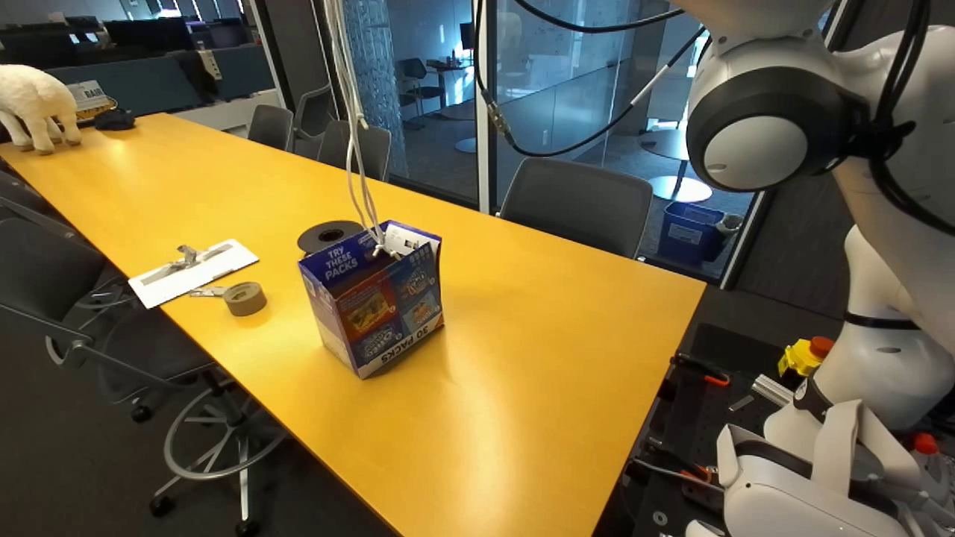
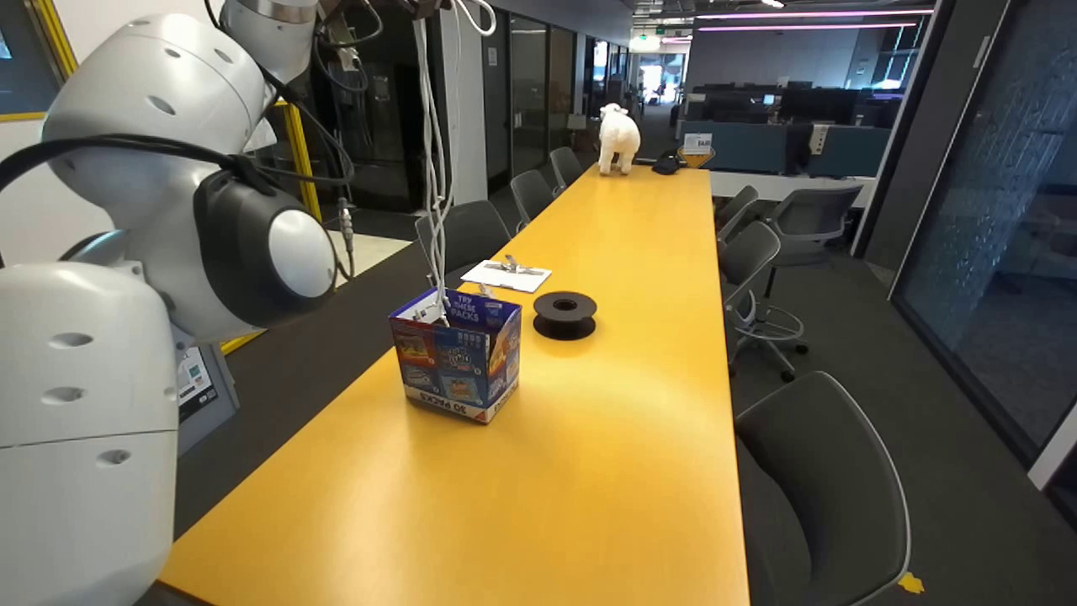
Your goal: Place the two white ropes inside the blue box
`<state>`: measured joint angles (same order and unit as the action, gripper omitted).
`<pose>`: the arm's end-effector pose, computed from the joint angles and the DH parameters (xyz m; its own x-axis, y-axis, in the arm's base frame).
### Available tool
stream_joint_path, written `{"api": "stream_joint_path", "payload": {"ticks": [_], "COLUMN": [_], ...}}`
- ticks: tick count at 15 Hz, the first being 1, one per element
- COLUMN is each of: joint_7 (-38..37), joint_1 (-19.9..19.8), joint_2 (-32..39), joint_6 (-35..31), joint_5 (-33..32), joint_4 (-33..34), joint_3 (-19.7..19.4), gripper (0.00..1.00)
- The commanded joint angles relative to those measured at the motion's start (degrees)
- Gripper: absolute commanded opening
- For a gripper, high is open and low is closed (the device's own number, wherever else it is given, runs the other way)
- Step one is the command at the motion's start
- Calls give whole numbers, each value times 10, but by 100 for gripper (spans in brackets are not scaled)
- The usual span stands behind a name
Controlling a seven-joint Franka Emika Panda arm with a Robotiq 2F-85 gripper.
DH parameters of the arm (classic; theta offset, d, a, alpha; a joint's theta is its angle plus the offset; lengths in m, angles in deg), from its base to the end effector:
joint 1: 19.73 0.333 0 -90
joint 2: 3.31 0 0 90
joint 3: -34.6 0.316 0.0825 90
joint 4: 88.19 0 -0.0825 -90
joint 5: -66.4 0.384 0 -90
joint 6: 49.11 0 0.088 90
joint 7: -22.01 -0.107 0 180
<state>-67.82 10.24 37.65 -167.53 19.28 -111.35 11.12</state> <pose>0.6574 0.2278 0.8065 -0.2388 -0.5473 0.8022 -0.5018 -0.6377 -0.5844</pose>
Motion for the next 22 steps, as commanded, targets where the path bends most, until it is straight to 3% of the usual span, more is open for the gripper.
{"api": "stream_joint_path", "payload": {"ticks": [1,11,13,14,16,22], "joint_7": [-8,-2,12,36,46,133], "joint_1": [-24,-56,-63,-77,-78,-114], "joint_2": [4,32,35,57,46,62], "joint_6": [-9,-12,-12,-1,-8,8], "joint_5": [-15,-11,4,23,41,154], "joint_4": [-1,-22,-26,9,-19,-10], "joint_3": [12,21,38,57,74,121], "gripper": [5,5,5,5,5,5]}}
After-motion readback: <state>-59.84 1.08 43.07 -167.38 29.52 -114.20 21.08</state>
